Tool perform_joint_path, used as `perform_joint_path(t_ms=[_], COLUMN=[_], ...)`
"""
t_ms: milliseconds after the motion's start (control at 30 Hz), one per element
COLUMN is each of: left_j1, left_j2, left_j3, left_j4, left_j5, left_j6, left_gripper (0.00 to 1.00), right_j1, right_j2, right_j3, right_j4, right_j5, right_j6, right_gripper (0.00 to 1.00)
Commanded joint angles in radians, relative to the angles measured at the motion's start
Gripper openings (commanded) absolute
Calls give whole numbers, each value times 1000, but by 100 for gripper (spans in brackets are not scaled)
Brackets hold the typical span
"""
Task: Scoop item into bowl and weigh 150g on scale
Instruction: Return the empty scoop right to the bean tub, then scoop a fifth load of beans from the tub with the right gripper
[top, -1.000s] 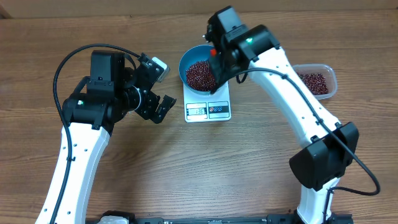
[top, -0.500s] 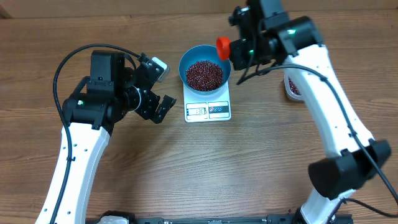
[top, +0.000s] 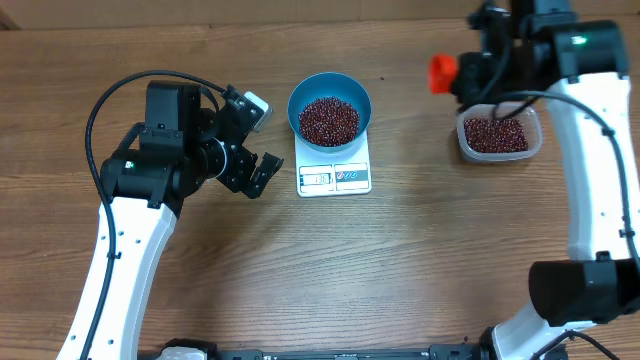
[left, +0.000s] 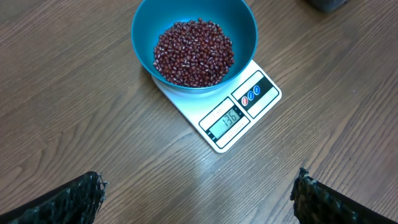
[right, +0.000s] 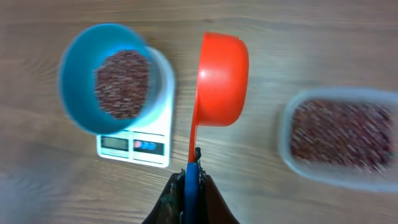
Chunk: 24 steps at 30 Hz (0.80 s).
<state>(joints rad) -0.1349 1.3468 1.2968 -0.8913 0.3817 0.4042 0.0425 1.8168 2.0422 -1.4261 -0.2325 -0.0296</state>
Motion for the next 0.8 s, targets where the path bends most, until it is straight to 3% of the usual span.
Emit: perform_joint_path(t_ms=[0,333,767], left_j1=[3,3,3], left_j2=[7,7,7], left_j3=[-2,-2,-2], left_j4=[2,2,2], left_j5=[0,0,0], left_j6=[27,27,27], left_gripper=[100,100,100], right_j1=[-73,-251,-300], right_j2=[-42,-41,-40], right_j3=[30,-27,-184], right_j4=[-21,-64,6], right_j5=[-8,6,6], right_j6=[-5,-27,-47], right_gripper=[4,4,4])
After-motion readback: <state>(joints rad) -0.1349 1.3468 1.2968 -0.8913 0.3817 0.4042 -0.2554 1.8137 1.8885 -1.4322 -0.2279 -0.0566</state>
